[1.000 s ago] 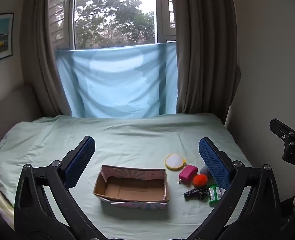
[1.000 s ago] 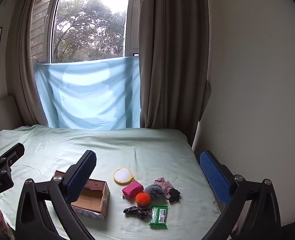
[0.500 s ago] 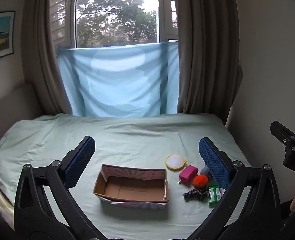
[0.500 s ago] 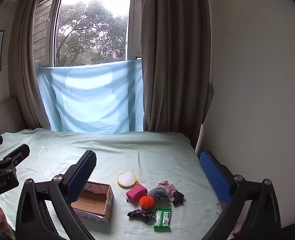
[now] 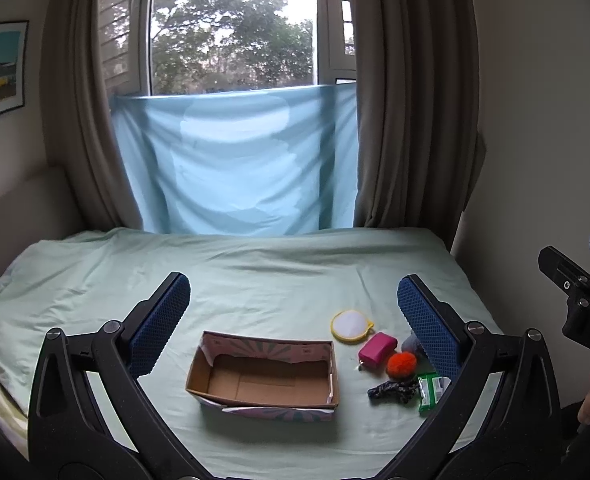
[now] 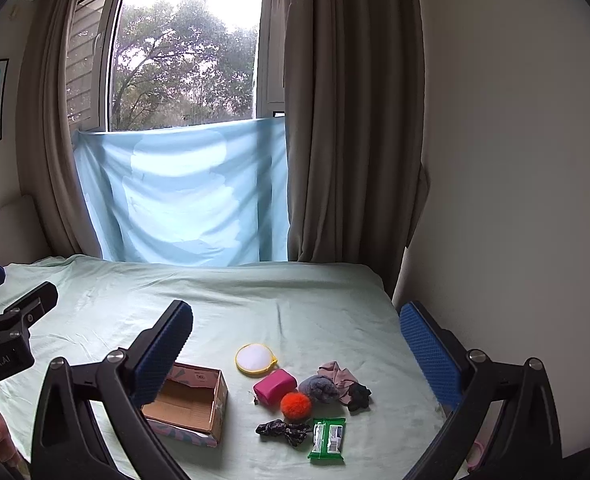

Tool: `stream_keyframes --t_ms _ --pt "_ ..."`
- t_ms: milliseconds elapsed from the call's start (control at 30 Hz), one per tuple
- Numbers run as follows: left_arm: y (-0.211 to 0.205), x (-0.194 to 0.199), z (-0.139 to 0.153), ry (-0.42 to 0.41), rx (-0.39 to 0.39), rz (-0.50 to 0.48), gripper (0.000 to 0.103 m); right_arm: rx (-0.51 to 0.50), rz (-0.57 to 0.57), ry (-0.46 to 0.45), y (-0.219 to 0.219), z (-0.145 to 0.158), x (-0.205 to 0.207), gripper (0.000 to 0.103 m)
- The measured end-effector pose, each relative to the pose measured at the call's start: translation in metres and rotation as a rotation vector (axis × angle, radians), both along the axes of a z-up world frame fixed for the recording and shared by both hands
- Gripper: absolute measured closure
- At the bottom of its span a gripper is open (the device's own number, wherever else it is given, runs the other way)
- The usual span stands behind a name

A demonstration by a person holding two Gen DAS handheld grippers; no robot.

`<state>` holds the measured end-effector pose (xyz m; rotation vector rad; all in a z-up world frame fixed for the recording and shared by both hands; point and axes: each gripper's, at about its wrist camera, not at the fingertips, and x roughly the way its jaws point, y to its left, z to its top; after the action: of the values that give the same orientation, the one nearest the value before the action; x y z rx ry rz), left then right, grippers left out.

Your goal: Organize soft objects

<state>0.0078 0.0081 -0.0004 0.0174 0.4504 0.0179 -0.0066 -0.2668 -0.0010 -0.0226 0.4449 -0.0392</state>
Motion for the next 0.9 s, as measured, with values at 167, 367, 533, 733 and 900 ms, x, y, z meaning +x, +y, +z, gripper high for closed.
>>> stream_keyframes --t_ms 167,367,533,733,900 --pt "0.0017 0.0028 -0.0003 0.005 -0.002 -0.001 0.000 -0.006 0.003 -0.001 0.0049 -0.0009 0.0020 0.000" --pt "0.0013 0.0036 -0.0013 0.006 -0.004 -0.001 0.000 -0.003 0.006 0.002 0.0075 -0.0006 0.0044 0.000" --pt "0.0019 0.0050 0.0006 0.009 -0.005 -0.003 0.000 0.001 0.002 0.002 0.0085 -0.0012 0.0070 0.000" --pt "0.0017 0.0060 0.0002 0.011 -0.007 -0.004 0.000 0.006 -0.005 0.001 0.0082 -0.0025 0.0067 0.000" --pt "0.0026 0.0068 0.0002 0.013 -0.010 -0.004 0.000 0.009 -0.009 -0.001 0.0087 -0.0034 0.0055 0.000"
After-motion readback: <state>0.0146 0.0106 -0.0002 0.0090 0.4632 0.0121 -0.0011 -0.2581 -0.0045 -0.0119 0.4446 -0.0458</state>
